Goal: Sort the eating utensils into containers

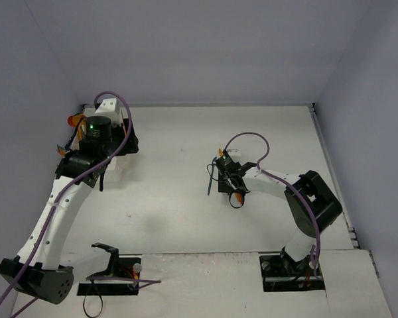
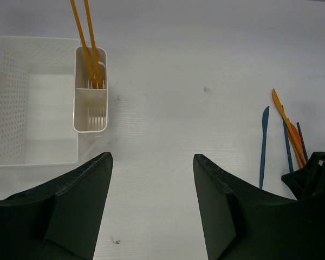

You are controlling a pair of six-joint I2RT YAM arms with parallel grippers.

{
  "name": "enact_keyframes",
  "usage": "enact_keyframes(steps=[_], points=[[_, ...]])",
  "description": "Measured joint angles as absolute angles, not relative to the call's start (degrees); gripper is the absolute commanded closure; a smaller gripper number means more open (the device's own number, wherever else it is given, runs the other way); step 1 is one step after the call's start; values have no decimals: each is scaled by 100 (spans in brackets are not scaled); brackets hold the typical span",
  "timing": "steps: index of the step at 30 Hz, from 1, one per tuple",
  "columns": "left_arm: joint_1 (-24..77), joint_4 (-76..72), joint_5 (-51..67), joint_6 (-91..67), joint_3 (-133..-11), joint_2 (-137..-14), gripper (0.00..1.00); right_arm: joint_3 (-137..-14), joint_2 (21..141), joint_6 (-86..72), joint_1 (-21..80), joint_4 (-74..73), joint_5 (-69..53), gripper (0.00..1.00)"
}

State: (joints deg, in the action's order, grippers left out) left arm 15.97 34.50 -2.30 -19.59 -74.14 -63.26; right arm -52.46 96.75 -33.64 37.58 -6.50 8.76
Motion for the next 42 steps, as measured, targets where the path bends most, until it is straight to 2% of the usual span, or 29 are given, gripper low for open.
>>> enact_keyframes(steps=[3, 14, 23, 30, 42], points=[[1597, 3452, -180, -1984, -7413, -6326, 42, -5307, 9744, -3346, 3747, -614, 884, 99], [1631, 3452, 319, -2283, -7413, -6340, 42, -5352, 9703, -3111, 3936, -610, 724, 100], [2126, 3424, 822, -2932, -7487, -6558, 28, -5622, 8112, -2902, 4532, -675, 652, 100], [2772, 3042, 1065, -3447, -7641, -6784, 26, -5855, 7167, -2550, 4900, -100, 403, 100], [3503, 2058, 945, -3834, -7640, -7090, 27, -5859, 6908, -2319, 4960, 149, -200, 100]])
